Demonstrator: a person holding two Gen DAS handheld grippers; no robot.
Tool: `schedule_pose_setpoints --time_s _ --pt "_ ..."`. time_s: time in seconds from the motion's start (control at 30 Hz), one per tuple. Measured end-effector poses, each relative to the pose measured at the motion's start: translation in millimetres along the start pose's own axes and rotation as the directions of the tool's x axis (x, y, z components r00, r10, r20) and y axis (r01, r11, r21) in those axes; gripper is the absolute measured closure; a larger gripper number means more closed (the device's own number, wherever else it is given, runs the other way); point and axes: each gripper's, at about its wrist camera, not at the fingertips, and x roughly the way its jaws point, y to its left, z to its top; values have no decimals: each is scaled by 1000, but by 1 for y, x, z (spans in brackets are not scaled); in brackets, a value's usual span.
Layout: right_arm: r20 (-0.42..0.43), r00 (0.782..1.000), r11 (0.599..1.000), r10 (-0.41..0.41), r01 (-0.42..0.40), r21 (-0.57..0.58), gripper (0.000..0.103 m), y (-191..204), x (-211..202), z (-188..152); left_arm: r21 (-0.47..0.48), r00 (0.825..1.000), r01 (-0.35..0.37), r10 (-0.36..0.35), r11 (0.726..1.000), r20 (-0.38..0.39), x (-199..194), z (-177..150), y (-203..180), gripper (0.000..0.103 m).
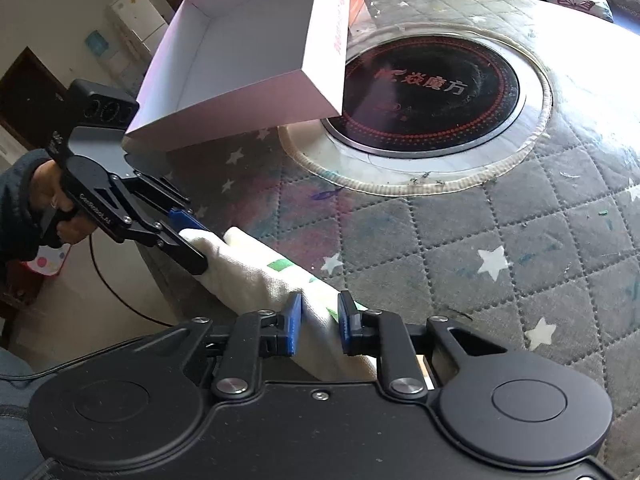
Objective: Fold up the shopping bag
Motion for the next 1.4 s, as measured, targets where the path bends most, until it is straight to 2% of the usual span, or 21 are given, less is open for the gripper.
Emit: schedule_pose_setpoints --time_s 0.13,0.47,0.63,1.27,1.4 --pt "12 1000 998 -29 29 -58 81 8 -2 -4 -10 1000 -19 19 1000 5 -1 -1 -3 67" --pt "33 997 990 -73 77 -122 81 23 -16 -8 -38 1000 -20 20 999 18 0 -2 -1 67" --pt "15 994 983 -104 105 -149 81 23 -10 -10 -33 1000 -19 20 999 18 0 -2 -1 67" --pt "-52 988 979 -147 137 -151 80 20 13 0 -54 998 -24 28 998 57 -4 -10 -2 66" --pt "-72 987 981 -144 133 -140 79 16 16 4 -26 997 -54 55 998 57 -8 -13 -8 67"
